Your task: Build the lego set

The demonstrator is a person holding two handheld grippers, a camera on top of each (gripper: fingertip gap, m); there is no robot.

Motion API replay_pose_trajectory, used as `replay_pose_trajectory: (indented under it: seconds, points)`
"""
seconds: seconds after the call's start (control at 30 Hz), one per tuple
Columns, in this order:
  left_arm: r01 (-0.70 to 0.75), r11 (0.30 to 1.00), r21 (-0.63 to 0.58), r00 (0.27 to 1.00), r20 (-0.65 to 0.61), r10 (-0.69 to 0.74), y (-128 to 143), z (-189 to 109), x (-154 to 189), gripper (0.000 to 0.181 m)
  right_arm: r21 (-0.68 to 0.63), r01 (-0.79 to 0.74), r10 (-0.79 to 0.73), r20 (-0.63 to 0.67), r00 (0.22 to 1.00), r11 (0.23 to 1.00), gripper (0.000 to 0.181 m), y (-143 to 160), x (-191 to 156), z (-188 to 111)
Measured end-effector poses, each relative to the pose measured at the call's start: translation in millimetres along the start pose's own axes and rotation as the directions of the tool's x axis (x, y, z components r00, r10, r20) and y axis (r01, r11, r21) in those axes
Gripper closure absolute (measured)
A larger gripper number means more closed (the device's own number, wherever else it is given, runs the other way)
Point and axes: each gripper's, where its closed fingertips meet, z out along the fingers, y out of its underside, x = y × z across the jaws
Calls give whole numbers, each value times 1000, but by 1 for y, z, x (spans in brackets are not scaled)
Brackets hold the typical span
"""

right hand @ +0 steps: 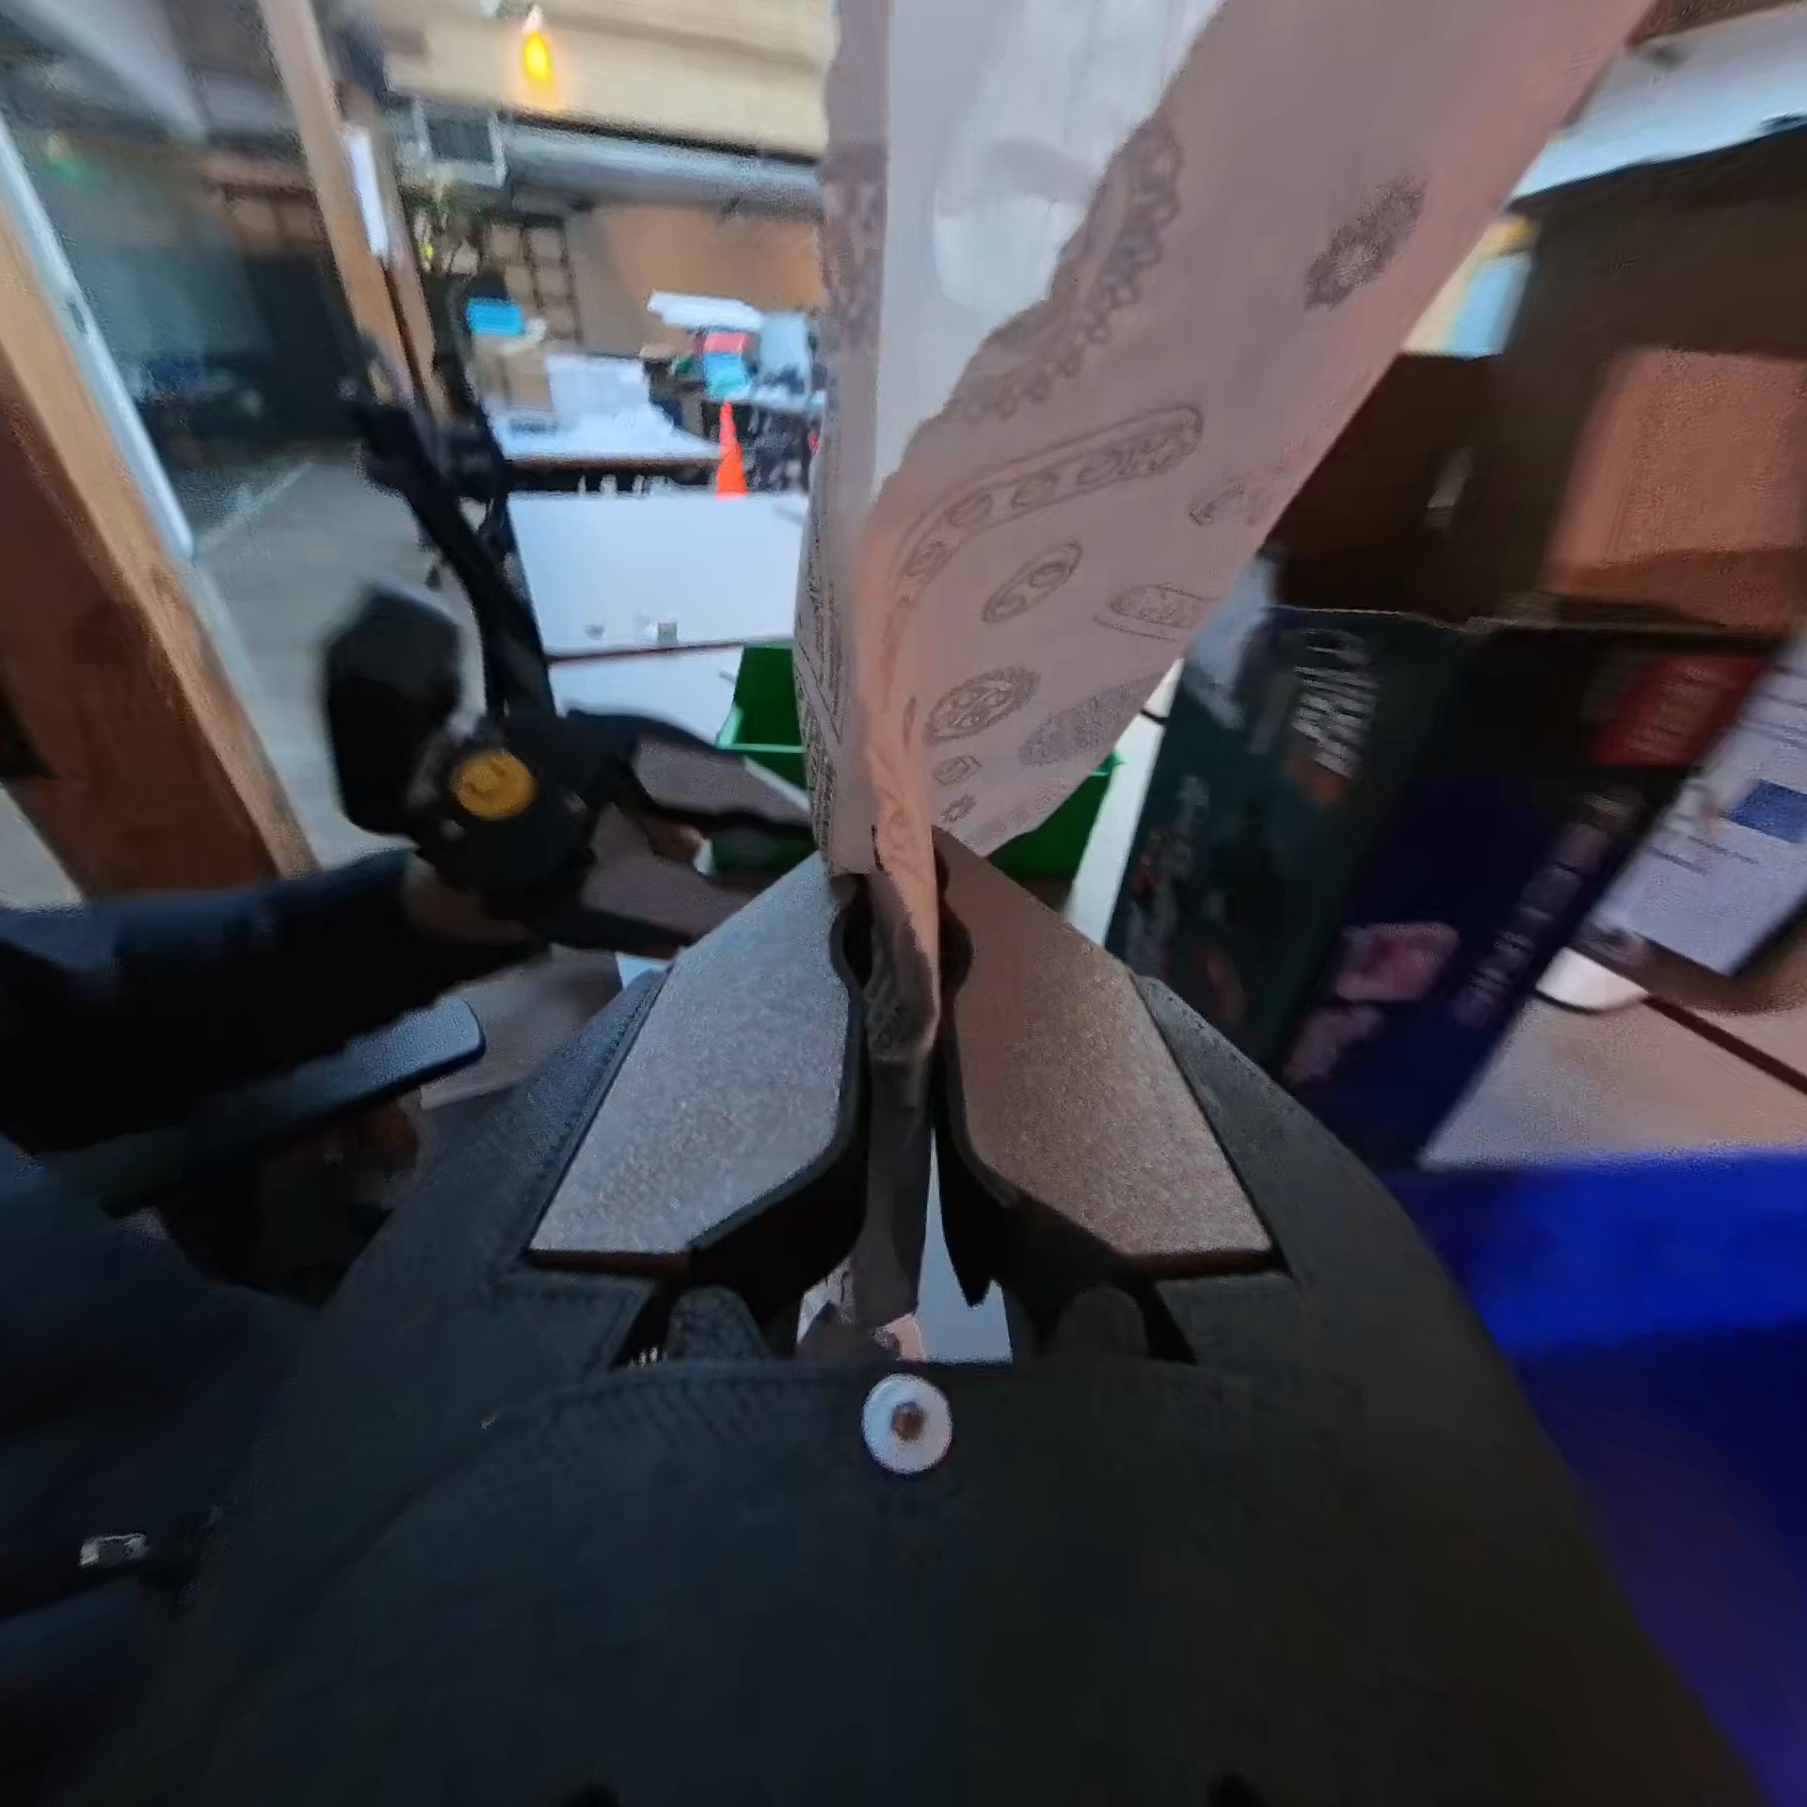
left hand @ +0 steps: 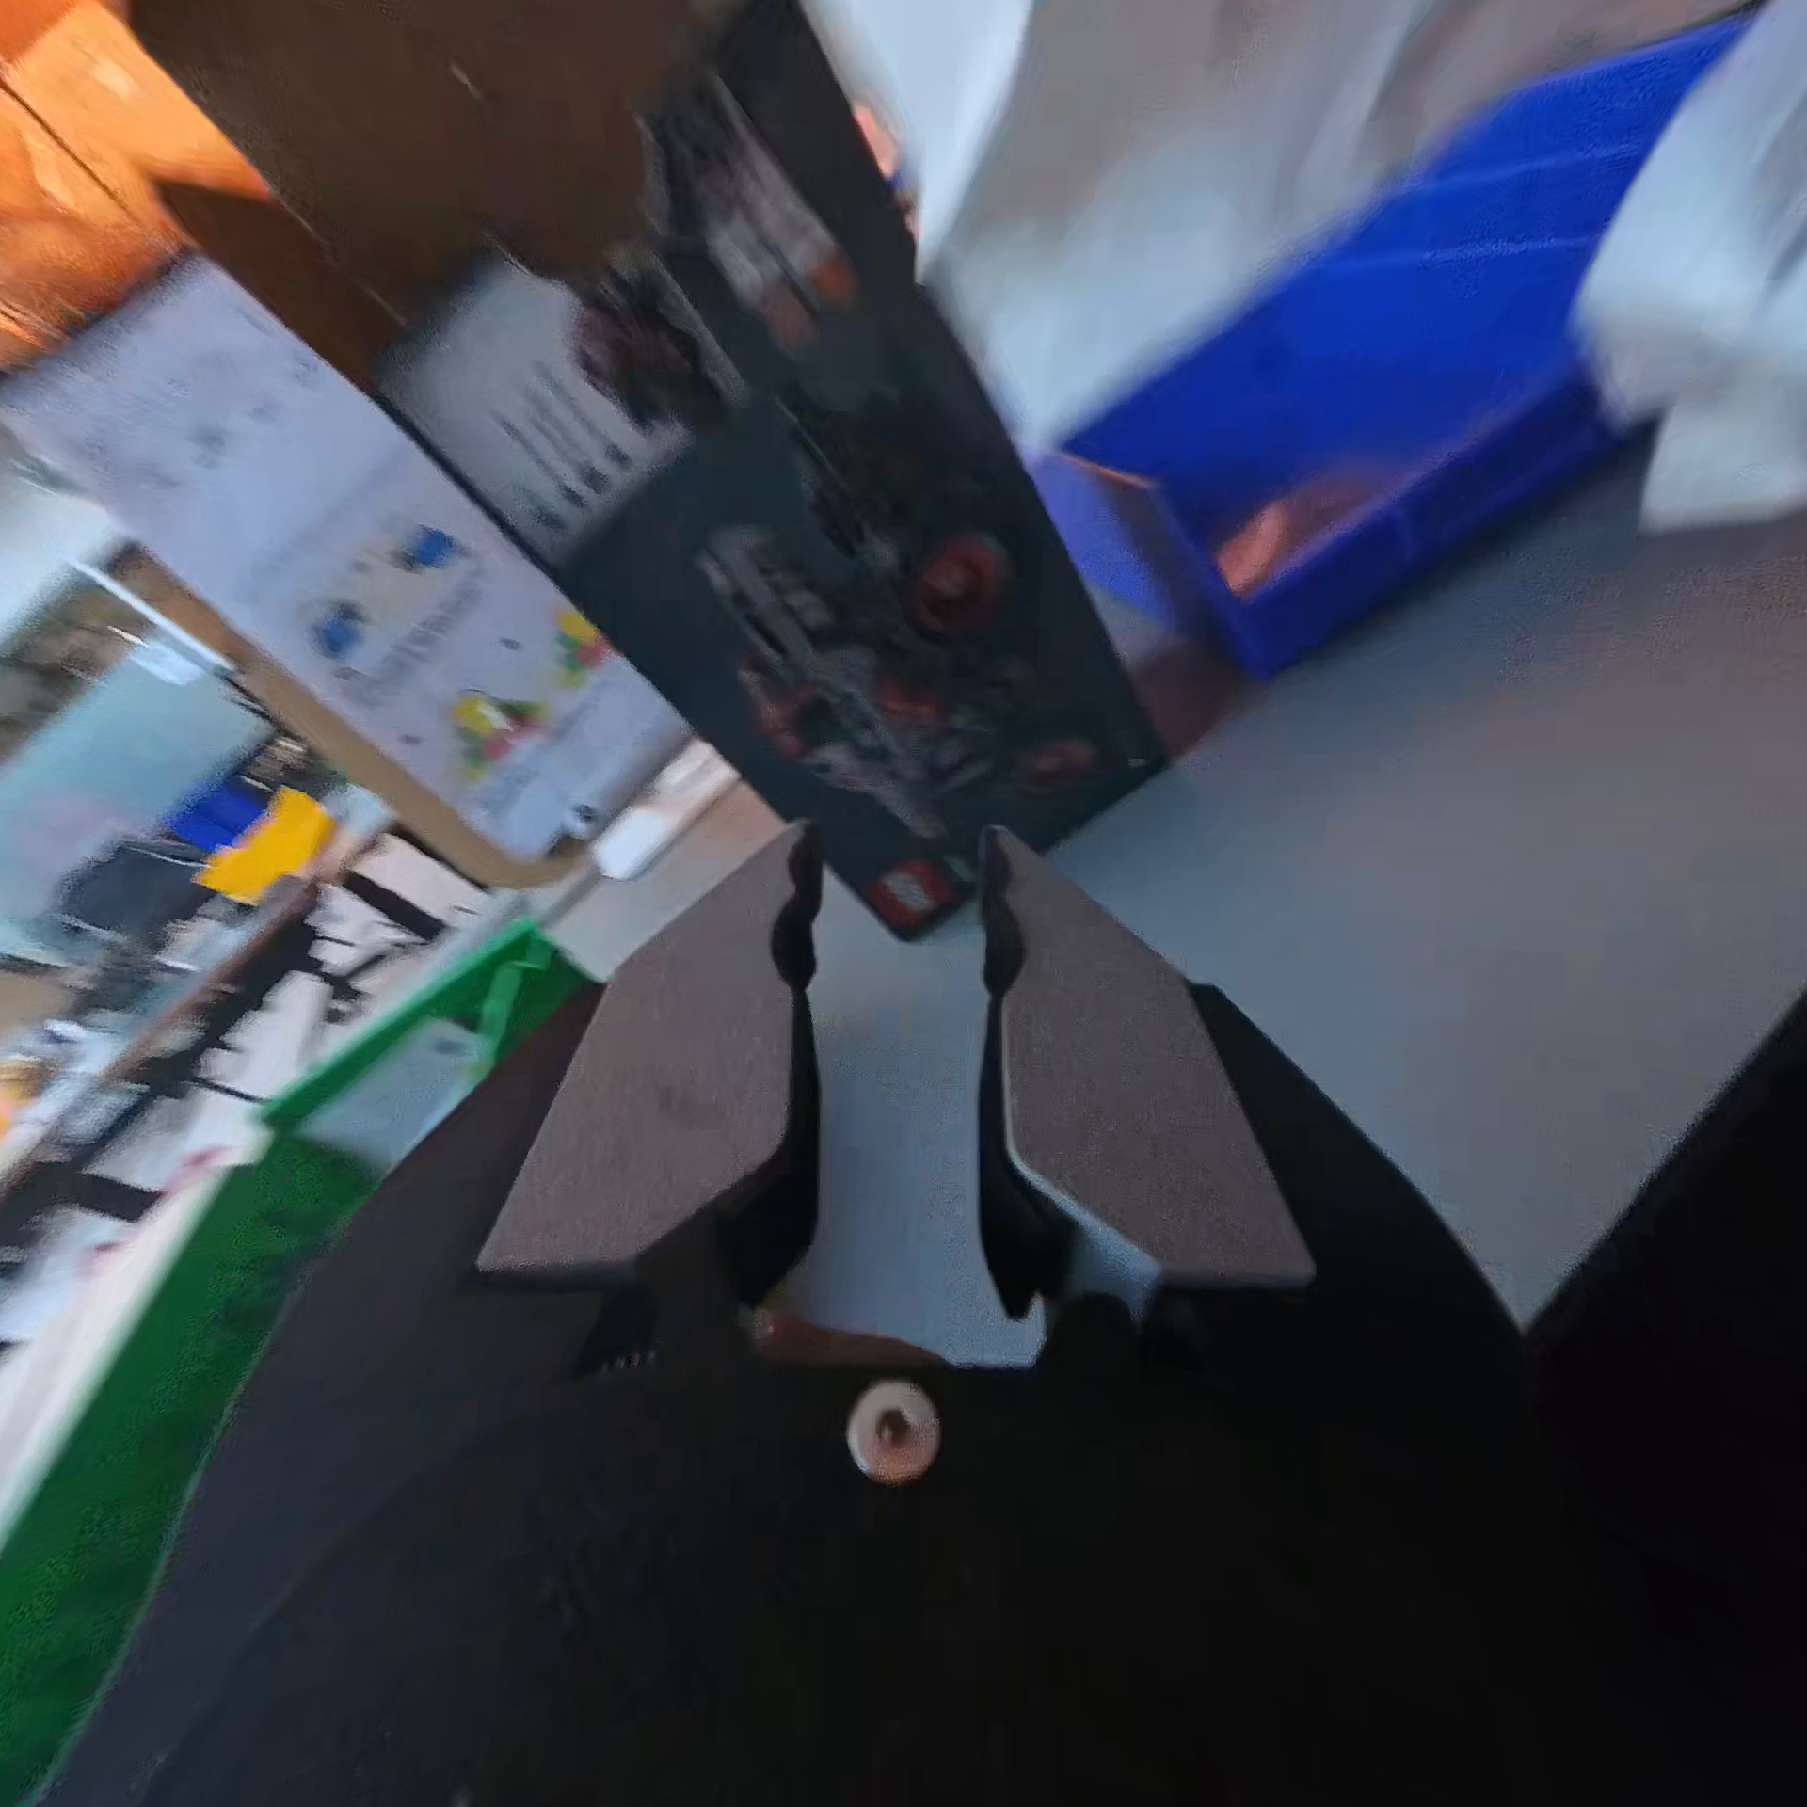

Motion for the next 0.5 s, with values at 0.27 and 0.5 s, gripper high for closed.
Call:
replay_pose_trajectory:
  seconds: [0.27, 0.5]
  points:
    - [-11, 984, -175, 1000, -16, 9, 70, 39, 30, 145, -402, 224, -437, -890, 134, 888, 178, -59, 217, -326]
    - [-6, 982, -186, 999, -46, -2, 70, 45, 32, 146, -847, -523, -812, -373, 449, 100, 153, 205, 311, -441]
